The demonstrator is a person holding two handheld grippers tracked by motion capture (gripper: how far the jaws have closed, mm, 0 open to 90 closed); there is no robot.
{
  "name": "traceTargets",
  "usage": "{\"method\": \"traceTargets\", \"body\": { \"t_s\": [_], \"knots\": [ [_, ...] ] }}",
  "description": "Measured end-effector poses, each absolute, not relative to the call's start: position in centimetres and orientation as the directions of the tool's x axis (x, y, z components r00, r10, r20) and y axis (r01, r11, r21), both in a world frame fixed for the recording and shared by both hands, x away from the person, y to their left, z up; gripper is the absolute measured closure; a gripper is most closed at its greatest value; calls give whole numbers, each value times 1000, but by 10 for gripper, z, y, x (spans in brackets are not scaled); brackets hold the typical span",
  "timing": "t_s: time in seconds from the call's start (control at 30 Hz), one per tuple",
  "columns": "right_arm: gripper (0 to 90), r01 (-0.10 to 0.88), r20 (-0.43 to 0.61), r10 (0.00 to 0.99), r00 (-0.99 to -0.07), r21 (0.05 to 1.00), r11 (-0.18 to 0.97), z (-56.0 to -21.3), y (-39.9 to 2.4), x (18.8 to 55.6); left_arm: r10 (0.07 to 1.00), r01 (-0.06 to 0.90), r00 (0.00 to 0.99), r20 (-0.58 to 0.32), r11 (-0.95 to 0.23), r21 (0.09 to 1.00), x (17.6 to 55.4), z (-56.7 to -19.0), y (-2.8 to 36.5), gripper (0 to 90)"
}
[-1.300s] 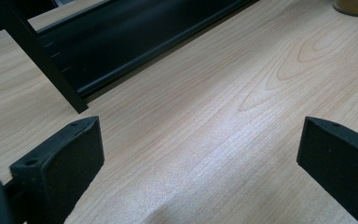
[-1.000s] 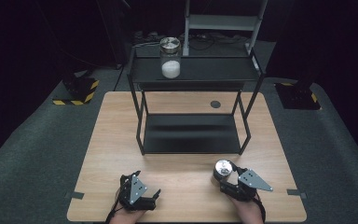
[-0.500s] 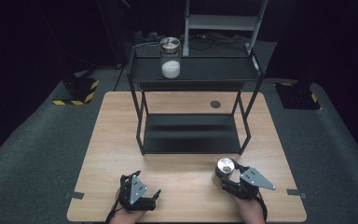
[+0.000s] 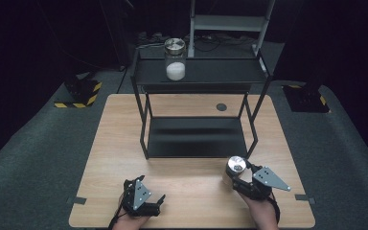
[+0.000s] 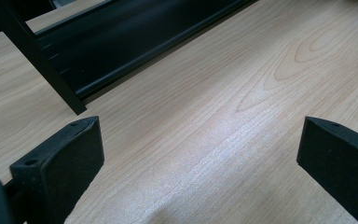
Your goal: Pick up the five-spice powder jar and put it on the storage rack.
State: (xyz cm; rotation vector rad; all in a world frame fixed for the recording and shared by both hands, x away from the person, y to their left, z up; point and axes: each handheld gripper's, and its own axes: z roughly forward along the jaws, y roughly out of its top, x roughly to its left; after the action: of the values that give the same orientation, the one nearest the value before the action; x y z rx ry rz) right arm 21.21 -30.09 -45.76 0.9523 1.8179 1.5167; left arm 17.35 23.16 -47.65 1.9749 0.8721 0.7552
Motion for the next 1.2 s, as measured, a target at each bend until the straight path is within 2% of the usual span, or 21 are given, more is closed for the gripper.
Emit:
{"method": "traceTargets", "body": {
  "t_s": [1.2],
  "knots": [
    [335,59,-18,820,-573,996,63,-386,-302,233,794,294,582,173,-404,866,174,-477,235,8]
  ]
}}
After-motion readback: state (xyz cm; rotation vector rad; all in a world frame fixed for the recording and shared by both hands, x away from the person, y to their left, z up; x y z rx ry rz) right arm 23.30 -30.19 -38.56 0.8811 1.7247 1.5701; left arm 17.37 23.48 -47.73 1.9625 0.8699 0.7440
